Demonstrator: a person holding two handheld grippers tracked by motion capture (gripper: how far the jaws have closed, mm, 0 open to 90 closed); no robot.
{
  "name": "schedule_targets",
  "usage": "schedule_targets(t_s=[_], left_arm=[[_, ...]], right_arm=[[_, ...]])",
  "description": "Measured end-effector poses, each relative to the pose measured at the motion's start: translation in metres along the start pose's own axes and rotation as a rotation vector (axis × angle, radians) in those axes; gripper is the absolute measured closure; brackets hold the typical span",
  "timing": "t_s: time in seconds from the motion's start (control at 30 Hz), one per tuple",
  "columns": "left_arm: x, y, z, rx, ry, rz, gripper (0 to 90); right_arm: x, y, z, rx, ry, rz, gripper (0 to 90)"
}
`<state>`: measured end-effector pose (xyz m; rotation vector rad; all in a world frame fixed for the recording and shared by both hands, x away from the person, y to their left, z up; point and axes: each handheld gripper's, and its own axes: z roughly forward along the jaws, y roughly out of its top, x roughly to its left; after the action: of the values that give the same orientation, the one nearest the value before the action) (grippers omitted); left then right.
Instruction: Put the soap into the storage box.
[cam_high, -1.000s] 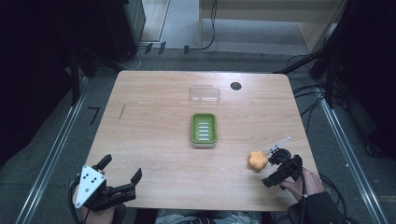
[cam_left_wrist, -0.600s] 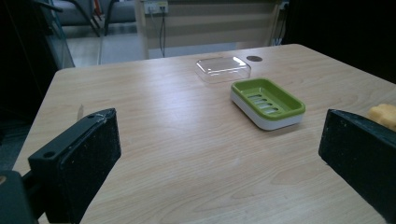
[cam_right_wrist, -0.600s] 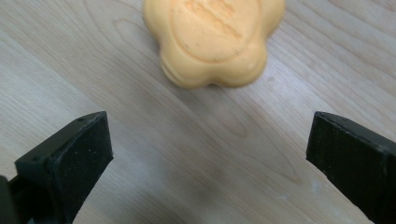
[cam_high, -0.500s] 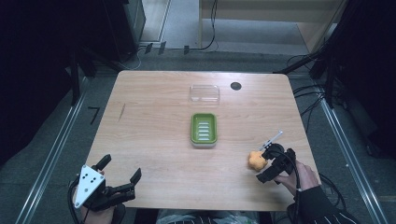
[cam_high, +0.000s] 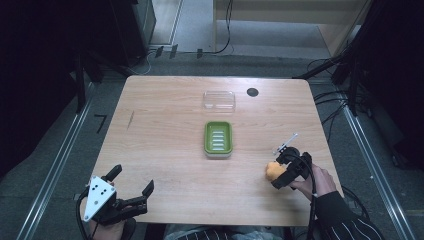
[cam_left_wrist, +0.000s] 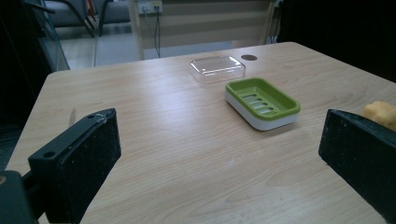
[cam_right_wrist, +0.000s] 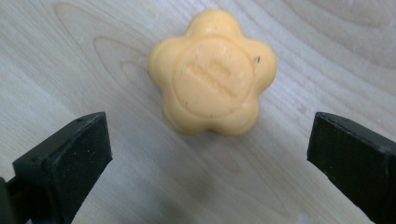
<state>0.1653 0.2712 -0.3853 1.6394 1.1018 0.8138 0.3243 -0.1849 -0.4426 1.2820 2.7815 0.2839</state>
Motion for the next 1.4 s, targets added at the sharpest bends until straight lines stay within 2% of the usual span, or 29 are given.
schedule_targets(t_s=[0.33,0.47,0.53,0.67,0.9,1.1,1.4], left_arm=[[0.001,-0.001,-0.004,-0.003,0.012,-0.008,0.0],[0.001,-0.002,-0.005,0.001,0.016,-0.01,0.0],[0.002,-0.002,-0.005,-0.001,0.015,-0.011,0.0],[0.002,-0.002,-0.006,0.001,0.017,-0.009,0.0],[0.001,-0.001,-0.005,0.006,0.018,-0.008,0.0],[0.002,-0.002,-0.005,0.006,0.02,-0.012,0.0],[0.001,-0.001,-0.005,0.008,0.021,-0.011,0.0]], right_arm=[[-0.002,0.019,0.009,0.026,0.011,-0.037,0.0],[-0.004,0.022,0.014,0.048,0.013,-0.034,0.0],[-0.005,0.023,0.016,0.046,0.012,-0.051,0.0],[-0.005,0.026,0.018,0.051,0.005,-0.055,1.3],[-0.007,0.025,0.024,0.08,0.002,-0.058,7.2],[-0.007,0.026,0.025,0.071,0.003,-0.051,13.0],[-0.005,0.026,0.025,0.085,0.009,-0.035,20.3]])
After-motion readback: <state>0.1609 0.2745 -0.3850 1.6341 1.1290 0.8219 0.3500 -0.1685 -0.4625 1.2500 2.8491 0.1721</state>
